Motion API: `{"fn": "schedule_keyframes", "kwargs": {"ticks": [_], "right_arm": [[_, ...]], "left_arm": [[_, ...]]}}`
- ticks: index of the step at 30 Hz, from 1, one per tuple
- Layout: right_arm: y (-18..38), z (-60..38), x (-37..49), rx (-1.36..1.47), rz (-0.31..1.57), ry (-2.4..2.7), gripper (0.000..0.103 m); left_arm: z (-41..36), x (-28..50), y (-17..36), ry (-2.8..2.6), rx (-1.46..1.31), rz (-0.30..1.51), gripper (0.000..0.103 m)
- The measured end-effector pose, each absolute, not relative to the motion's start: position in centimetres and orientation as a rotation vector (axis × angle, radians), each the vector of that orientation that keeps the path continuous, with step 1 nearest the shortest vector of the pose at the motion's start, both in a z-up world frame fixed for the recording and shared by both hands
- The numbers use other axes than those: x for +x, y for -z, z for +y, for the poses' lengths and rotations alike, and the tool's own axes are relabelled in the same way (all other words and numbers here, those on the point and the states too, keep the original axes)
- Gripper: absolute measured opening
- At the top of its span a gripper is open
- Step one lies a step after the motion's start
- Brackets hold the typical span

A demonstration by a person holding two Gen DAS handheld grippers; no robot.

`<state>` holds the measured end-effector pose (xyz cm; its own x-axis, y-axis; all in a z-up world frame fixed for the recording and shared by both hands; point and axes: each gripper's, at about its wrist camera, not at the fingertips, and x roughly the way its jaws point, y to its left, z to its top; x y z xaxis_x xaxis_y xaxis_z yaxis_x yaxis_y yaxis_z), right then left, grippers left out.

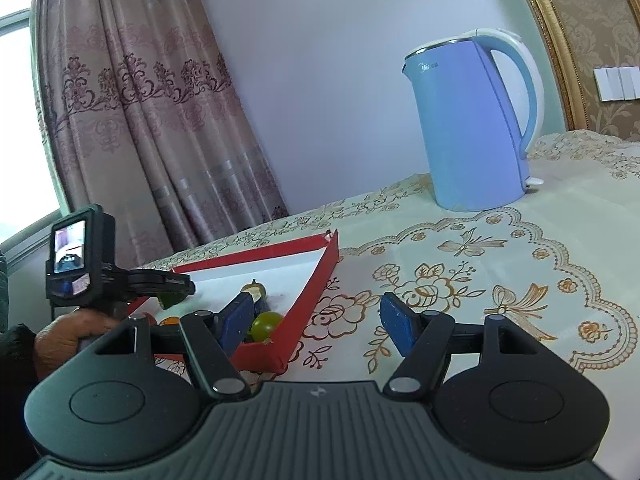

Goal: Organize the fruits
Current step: 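Carry the cucumber piece into the red tray and open the left gripper, then withdraw the open left tool from the tray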

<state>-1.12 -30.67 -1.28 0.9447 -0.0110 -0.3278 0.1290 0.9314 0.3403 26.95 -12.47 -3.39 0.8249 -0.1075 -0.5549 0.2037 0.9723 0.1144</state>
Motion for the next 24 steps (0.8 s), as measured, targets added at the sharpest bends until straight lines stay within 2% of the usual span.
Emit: {"fn": "schedule_keyframes", "kwargs": {"ticks": [2,6,8,10,12,16,22,24], "right_arm": [[1.3,-30.7,-1.1,0.369,0.332,0.068,0.070],[1.3,-30.7,-1.2,0.368,0.332,0.068,0.069],[1.3,-30.8,-1.2,0.368,0.332,0.069,0.070],[1.3,-30.9,-1.1,0.364,0.330,0.075,0.070],[1.3,-31.0,-1.2,0.363,0.327,0.083,0.070],[1.2,-31.2,-1.5,0.365,0.308,0.094,0.070],[0.7,-30.3,-2.3,0.290,0.255,0.125,0.070],[0.5,-29.7,-2.7,0.255,0.231,0.127,0.076]], "left_arm": [[-12.6,27.1,3.8,0.173,0.171,0.592,0.042],[-12.5,26.8,3.6,0.164,0.169,0.574,0.054],[-12.5,26.4,3.5,0.165,0.167,0.565,0.070],[-12.4,26.0,3.2,0.148,0.171,0.543,0.081],[-12.1,25.2,2.8,0.146,0.177,0.526,0.084],[-10.8,22.6,1.3,0.148,0.154,0.480,0.101],[-6.8,16.8,-1.1,0.190,0.071,0.396,0.103],[-5.2,15.1,-1.6,0.212,0.028,0.381,0.103]]}}
